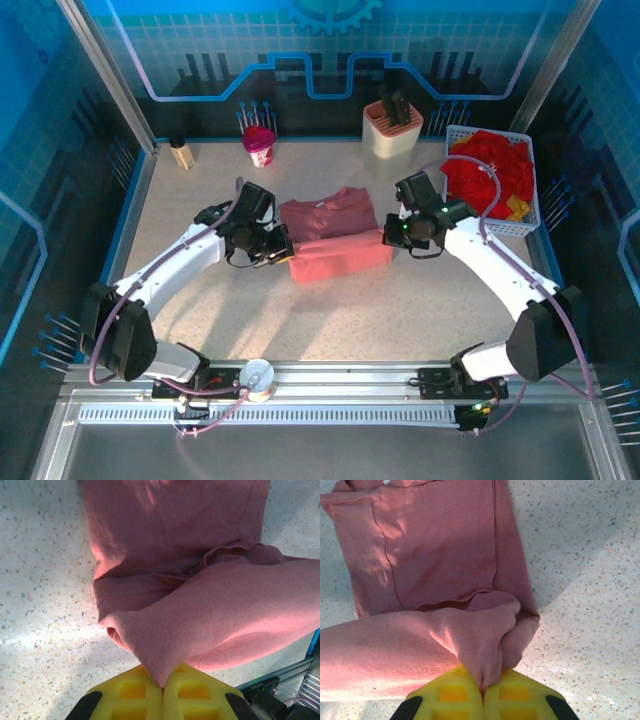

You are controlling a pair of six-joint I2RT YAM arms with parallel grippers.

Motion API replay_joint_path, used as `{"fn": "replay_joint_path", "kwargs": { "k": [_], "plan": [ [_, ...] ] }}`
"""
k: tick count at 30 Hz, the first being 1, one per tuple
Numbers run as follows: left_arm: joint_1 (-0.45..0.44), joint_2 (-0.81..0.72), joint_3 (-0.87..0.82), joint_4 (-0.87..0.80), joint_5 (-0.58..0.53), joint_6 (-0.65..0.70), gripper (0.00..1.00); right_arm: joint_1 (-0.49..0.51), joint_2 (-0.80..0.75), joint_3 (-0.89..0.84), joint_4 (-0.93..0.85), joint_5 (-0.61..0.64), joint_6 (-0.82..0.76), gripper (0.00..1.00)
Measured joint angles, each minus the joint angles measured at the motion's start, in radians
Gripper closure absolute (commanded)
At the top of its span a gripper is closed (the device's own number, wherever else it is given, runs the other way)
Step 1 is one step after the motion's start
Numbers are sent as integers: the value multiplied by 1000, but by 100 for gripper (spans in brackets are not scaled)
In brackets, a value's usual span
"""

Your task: Fold and stack the t-shirts

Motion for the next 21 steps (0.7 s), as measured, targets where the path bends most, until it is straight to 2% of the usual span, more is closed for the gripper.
{"fn": "replay_joint_path", "kwargs": {
  "k": [12,21],
  "plan": [
    [64,172,146,0,13,84,100,-53,173,151,43,-23,-49,100],
    [106,253,182,15,12,122,100,-74,350,298,68,-69,-75,100]
  ]
}}
